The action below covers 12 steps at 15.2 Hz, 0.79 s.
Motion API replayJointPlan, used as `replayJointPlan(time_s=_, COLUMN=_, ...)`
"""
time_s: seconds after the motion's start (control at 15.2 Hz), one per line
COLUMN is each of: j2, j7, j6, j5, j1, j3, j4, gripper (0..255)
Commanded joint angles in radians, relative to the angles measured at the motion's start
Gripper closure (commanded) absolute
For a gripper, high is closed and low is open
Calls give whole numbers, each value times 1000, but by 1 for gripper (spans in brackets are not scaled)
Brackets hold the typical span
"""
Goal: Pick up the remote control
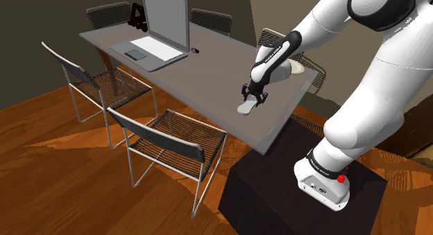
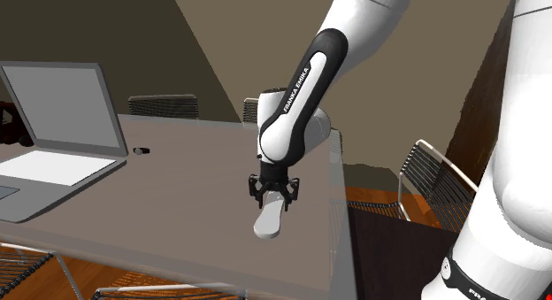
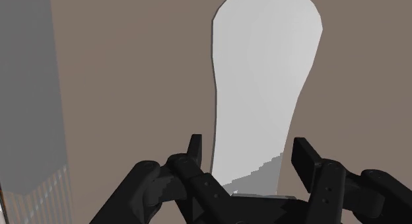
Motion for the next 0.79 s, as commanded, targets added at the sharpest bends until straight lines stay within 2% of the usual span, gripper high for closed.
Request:
replayJointPlan(time_s=0.0, j2=1, j7=-1, j6=1, j5=0, j1=0, j3=0, j4=0, gripper=255)
replayJointPlan(time_s=0.33, j2=2, j7=0, j6=0, j5=-1, j1=0, j3=0, j4=2, gripper=255)
replayJointPlan(time_s=0.73, j2=-86, j7=-11, j6=-84, j5=16, j1=-4, j3=7, j4=-1, gripper=255)
